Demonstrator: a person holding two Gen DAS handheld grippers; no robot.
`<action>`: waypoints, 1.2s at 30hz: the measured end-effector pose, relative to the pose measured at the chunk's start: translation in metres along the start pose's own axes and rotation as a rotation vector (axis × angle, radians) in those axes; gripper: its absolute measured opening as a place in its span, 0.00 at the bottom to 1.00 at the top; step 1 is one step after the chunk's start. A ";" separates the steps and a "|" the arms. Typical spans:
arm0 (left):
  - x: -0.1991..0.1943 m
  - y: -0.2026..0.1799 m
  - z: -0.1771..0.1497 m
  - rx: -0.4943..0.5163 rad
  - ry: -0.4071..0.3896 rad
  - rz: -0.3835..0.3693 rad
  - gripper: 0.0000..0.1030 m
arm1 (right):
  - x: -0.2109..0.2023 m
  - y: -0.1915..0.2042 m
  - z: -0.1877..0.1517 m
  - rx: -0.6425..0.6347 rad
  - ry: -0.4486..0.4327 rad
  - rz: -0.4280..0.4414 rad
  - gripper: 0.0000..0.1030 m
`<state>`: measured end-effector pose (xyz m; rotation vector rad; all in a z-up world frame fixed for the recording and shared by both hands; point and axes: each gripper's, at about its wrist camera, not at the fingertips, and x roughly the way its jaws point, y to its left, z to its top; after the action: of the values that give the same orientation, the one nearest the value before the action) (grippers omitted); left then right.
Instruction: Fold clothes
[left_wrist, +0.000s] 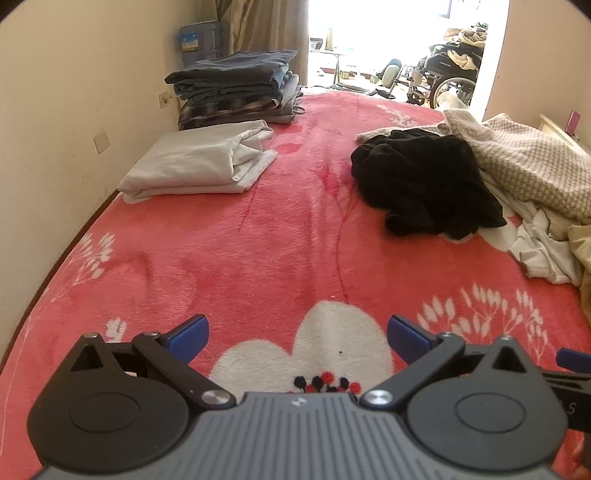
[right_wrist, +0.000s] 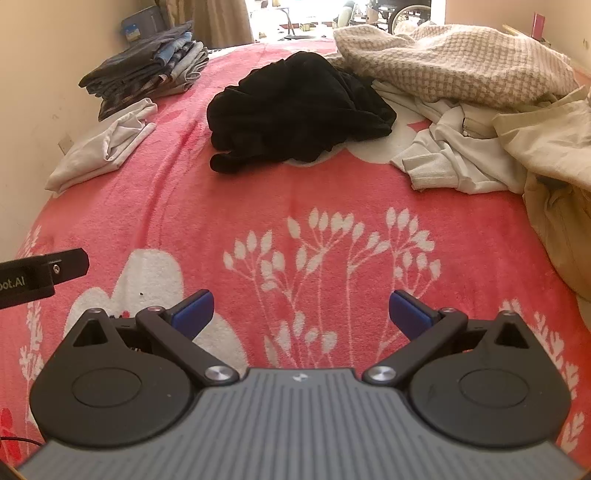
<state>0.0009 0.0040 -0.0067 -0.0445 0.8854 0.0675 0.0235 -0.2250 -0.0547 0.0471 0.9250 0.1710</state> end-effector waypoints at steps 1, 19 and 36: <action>0.000 0.000 0.000 0.002 -0.002 0.001 1.00 | 0.000 0.000 0.000 -0.001 -0.001 0.000 0.99; -0.004 0.000 -0.002 -0.003 -0.011 0.008 1.00 | -0.006 0.003 0.000 -0.012 -0.017 -0.014 0.99; -0.007 0.001 -0.002 -0.001 -0.018 0.005 1.00 | -0.010 0.003 0.000 -0.017 -0.028 -0.020 0.99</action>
<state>-0.0052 0.0044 -0.0023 -0.0423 0.8677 0.0725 0.0173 -0.2239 -0.0465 0.0241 0.8956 0.1591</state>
